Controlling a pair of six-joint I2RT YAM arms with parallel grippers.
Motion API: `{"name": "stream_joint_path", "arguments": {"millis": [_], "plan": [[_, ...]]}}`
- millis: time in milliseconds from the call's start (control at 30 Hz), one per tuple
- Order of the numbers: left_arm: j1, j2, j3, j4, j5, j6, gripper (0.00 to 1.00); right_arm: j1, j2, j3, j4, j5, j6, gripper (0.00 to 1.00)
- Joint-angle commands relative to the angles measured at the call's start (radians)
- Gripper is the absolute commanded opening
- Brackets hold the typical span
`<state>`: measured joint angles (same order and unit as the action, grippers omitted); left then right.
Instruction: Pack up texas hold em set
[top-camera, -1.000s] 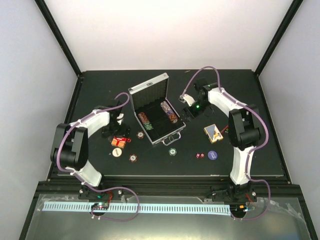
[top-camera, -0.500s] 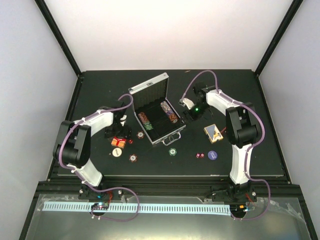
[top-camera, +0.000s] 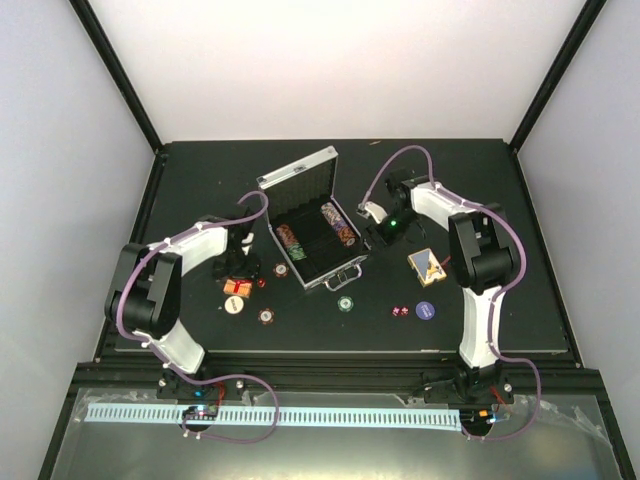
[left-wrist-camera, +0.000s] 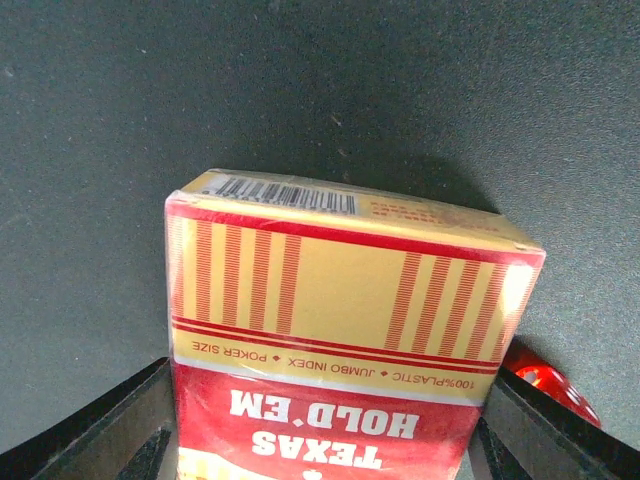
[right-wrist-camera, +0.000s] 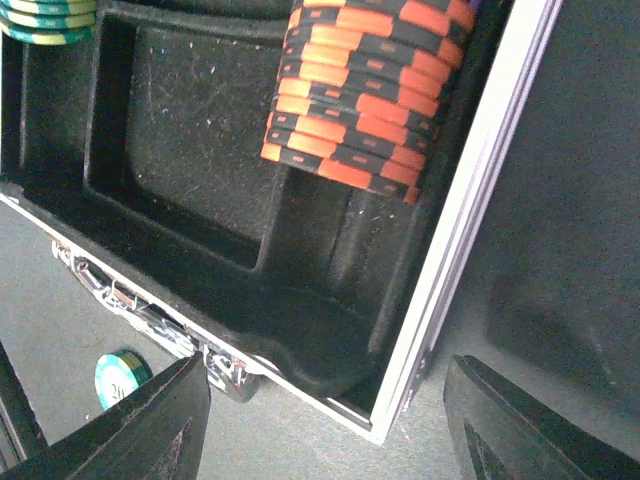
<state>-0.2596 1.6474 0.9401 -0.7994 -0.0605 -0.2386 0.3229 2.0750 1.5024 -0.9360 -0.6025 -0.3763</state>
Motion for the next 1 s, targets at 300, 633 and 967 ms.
{"name": "stream_joint_path", "arguments": {"millis": [300,633,967], "plan": [[-0.013,-0.029,-0.027,-0.029,0.002,-0.031,0.68,0.009,0.005,-0.043,-0.021,-0.097,-0.065,0.66],[-0.037,-0.208,-0.006,-0.086,0.033,-0.094,0.60,0.039,-0.034,-0.109,-0.016,-0.118,-0.072,0.65],[-0.180,-0.344,0.087,0.035,0.211,0.054,0.60,0.037,-0.147,-0.185,-0.023,-0.121,-0.112,0.66]]}}
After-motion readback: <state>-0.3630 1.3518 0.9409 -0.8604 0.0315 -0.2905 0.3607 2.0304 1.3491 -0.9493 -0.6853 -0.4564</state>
